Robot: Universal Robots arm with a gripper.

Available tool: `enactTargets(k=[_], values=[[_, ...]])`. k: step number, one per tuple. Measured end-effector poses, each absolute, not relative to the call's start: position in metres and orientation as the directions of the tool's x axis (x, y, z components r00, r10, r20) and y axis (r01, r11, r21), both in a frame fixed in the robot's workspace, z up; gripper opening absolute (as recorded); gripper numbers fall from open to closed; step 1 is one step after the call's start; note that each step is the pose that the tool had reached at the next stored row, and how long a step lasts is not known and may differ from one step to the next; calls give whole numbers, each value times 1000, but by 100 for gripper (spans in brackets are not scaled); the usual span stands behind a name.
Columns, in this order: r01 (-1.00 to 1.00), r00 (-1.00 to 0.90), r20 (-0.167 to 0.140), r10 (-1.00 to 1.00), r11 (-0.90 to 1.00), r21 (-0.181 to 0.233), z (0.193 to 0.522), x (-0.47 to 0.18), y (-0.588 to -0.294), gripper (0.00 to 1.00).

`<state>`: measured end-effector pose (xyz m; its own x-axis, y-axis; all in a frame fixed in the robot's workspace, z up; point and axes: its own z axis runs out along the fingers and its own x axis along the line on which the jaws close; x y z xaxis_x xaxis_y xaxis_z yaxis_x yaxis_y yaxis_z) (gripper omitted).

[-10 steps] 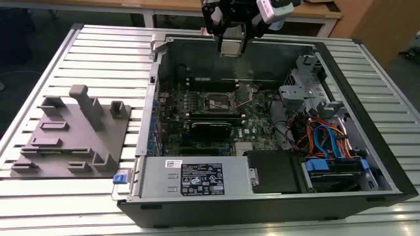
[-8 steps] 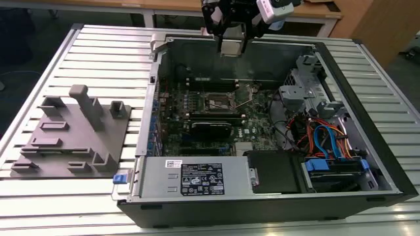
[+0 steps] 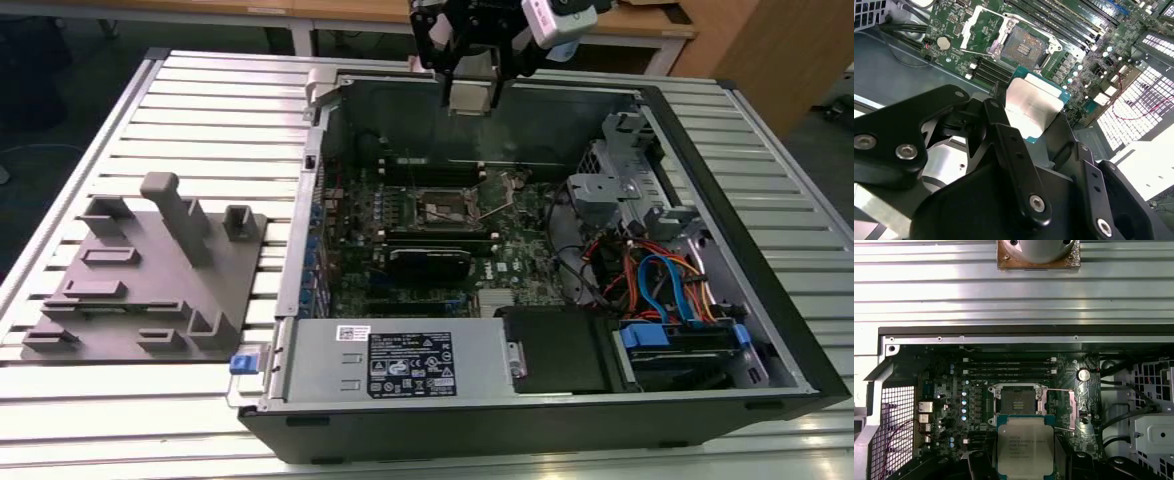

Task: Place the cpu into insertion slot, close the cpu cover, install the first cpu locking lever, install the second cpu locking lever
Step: 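Place the cpu into insertion slot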

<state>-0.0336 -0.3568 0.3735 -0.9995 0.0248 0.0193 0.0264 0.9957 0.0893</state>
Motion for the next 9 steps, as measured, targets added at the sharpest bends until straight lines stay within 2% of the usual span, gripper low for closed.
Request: enactTargets(k=[9], values=[[101, -995, 19, 99, 991, 89, 372, -34, -357, 54]])
